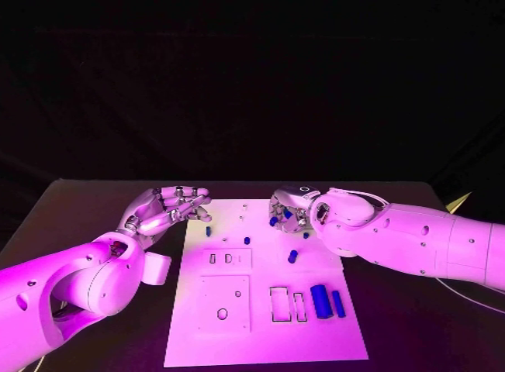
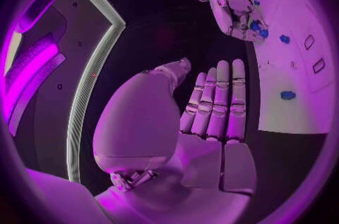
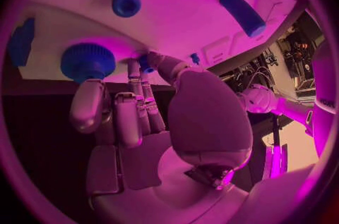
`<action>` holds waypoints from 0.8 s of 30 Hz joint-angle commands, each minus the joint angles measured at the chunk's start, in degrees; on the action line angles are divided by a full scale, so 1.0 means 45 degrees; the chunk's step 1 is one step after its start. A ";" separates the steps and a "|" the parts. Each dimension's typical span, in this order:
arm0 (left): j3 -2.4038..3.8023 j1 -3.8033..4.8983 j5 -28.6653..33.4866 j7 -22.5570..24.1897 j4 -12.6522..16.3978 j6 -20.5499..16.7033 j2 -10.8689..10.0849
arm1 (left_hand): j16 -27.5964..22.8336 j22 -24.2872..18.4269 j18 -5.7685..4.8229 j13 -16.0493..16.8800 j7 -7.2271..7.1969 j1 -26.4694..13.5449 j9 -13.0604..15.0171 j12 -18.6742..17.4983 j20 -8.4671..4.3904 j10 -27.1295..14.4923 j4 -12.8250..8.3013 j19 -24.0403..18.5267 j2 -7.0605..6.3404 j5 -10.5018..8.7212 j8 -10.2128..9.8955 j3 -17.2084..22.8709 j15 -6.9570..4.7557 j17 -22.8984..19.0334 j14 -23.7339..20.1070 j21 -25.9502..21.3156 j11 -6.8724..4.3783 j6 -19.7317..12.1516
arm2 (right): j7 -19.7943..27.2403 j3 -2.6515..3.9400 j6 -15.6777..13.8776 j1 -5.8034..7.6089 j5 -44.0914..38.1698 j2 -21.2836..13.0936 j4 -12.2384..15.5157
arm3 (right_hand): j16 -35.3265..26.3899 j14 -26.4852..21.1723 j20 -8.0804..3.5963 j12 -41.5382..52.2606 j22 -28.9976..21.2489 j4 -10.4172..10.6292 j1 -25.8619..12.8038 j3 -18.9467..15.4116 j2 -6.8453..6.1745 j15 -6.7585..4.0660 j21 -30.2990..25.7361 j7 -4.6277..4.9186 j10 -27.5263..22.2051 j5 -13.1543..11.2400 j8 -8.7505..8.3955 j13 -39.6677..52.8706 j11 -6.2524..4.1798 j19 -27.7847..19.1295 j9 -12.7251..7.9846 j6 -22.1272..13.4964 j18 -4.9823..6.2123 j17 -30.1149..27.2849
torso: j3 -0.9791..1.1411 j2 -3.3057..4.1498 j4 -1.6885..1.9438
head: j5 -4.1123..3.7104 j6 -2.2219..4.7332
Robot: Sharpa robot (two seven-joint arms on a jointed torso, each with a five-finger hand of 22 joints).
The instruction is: Assemble the parts on the task board
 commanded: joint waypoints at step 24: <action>0.0013 0.0019 -0.0106 -0.0047 -0.0132 0.0216 -0.0026 | 0.0083 0.0070 0.0083 0.0020 0.0148 -0.0004 0.0029 -0.0082 -0.0013 -0.0126 -0.0111 -0.0153 -0.0025 -0.0031 -0.0005 0.0048 0.0008 0.0018 -0.0107 0.0155 0.0042 -0.0156 | -0.1489 0.0087 -0.1747 0.0143 -0.0153 0.0673 0.0147 | 0.0229 0.0747 -0.0093 0.0012 0.0467 -0.0072 0.0057 0.0256 0.0345 -0.0163 0.0322 -0.0085 0.0291 -0.0077 0.0340 0.0119 -0.0071 0.0175 0.0446 0.0255 -0.0214 0.0237 | -0.0065 0.0095 0.0103 | -0.0034 0.0207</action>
